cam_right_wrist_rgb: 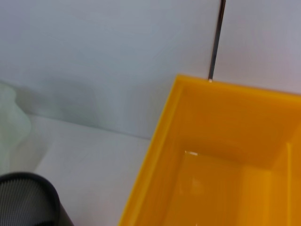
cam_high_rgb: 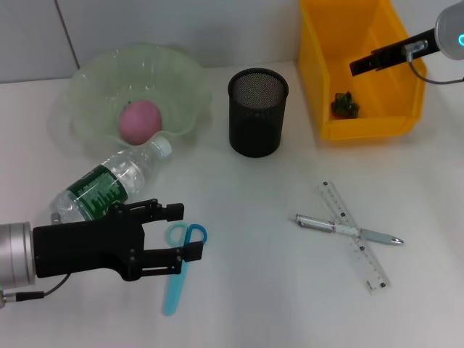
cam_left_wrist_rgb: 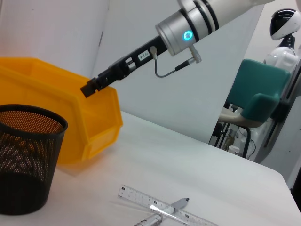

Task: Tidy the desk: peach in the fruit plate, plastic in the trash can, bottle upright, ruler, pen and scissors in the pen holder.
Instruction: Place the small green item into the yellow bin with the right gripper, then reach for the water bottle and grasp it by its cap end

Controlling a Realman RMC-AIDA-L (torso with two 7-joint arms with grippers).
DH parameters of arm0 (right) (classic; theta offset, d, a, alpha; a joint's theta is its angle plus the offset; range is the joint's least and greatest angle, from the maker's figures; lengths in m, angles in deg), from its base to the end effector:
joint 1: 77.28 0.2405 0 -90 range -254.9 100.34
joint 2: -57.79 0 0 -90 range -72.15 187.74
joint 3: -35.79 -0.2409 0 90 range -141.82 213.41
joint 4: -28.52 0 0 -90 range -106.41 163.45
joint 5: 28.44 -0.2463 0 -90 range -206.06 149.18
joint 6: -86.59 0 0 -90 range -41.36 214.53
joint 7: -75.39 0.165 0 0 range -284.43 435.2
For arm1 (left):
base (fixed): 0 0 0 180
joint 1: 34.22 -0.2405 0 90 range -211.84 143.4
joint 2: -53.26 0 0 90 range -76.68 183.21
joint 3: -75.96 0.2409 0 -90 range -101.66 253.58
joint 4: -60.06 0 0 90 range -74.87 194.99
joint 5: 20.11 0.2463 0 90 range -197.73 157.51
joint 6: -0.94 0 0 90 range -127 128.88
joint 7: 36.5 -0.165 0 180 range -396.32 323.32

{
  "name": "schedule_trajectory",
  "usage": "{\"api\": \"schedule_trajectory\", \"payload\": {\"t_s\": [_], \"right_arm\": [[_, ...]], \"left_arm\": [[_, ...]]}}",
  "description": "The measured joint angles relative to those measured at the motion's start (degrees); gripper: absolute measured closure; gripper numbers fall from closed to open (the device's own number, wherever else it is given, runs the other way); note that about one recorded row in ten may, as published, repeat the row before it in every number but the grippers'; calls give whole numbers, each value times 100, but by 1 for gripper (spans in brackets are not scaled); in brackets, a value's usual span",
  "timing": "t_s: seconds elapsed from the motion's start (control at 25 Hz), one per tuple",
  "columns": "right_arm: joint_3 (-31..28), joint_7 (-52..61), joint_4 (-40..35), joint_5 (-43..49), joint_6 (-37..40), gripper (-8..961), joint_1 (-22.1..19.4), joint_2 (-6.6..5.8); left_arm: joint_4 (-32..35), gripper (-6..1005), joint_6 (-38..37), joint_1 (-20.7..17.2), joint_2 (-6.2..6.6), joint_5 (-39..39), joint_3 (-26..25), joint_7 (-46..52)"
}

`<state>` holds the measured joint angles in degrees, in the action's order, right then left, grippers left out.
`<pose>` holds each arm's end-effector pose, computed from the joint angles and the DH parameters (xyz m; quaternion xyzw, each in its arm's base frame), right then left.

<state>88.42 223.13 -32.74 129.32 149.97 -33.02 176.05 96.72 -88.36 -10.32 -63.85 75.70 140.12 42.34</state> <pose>0.2109 0.4915 0.0728 -0.8152 0.4220 -0.0161 0.3965 -0.2511 0.3223 -0.0438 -0.9420 -0.2035 -0.2632 0.0438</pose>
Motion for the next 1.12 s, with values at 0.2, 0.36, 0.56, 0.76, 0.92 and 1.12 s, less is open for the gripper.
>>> {"api": "schedule_trajectory", "payload": {"t_s": [0.2, 0.36, 0.56, 0.76, 0.92, 1.12], "right_arm": [[43, -51, -671, -654, 105, 203, -379, 74], [57, -901, -1294, -2507, 340, 202, -1124, 62], [-72, -2483, -1371, -4570, 851, 203, -1980, 51], [-422, -3550, -815, -5550, 1568, 202, -2311, 39], [-952, -4343, 168, -5792, 2565, 200, -2321, -110], [-1093, -5032, 1721, -5726, 3502, 198, -2149, -641]], "left_arm": [[24, 264, -78, -21, 14, -23, -4, 4], [32, 265, -159, -24, 29, -33, -18, 10], [34, 266, -248, -26, 42, -32, -77, 49], [35, 267, -288, -26, 52, -30, -102, 53], [42, 268, -321, -18, 61, -17, -158, 106], [50, 269, -334, -5, 68, -14, -163, 155]]}}
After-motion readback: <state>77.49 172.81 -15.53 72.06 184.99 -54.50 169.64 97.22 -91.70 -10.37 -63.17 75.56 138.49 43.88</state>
